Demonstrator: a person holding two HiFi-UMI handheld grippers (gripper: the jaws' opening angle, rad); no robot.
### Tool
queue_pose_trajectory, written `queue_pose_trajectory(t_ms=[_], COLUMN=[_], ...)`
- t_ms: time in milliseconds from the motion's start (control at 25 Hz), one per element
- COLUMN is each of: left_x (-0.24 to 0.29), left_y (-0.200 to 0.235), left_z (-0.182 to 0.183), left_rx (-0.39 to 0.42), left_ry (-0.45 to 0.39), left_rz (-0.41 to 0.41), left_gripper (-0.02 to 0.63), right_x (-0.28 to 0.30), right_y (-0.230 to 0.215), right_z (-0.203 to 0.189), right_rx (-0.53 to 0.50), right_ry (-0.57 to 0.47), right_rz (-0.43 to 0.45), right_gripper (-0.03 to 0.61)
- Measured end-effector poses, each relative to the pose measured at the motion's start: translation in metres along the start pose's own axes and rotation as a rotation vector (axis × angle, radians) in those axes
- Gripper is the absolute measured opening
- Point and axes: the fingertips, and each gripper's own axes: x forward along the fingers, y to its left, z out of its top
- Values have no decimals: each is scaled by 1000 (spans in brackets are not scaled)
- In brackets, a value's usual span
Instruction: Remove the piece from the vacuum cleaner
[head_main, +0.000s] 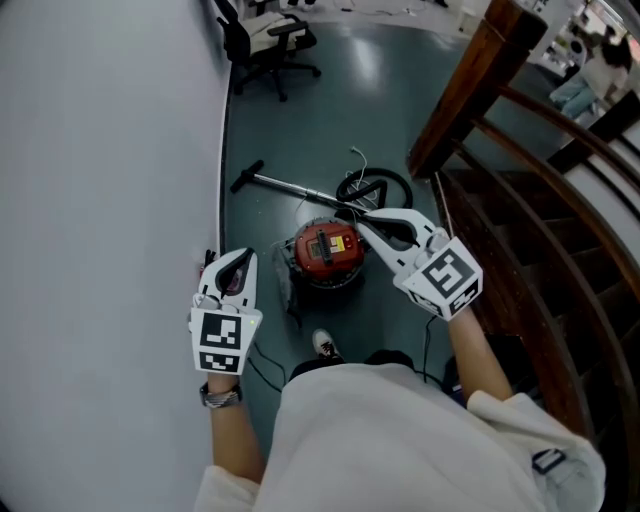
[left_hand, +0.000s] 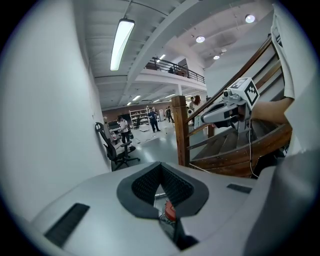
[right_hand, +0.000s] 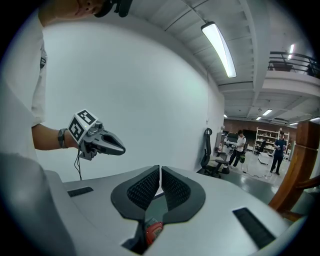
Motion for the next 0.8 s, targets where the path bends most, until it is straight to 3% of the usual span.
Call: queue_pose_trajectory(t_ms=[200, 480, 560, 680, 800], left_x=[20, 43, 51, 62, 75], left_y=[22, 45, 46, 43, 40], left_z=[-20, -39, -46, -58, -69], left_rx=[-21, -94, -101, -110, -127], left_ry=[26, 22, 30, 51, 66], left_rz=[-7, 18, 14, 8, -5], left_gripper=[0, 2, 41, 41, 41], right_x=[29, 67, 74, 83, 92], right_y=[-5, -9, -14, -21, -29], right_z=[-7, -35, -42, -55, -68], right_rx=[40, 57, 73, 104, 141], right_ry=[-19, 34, 33, 28, 43], right_rz=[-1, 63, 67, 73, 91], right_gripper=[32, 34, 34, 37, 100])
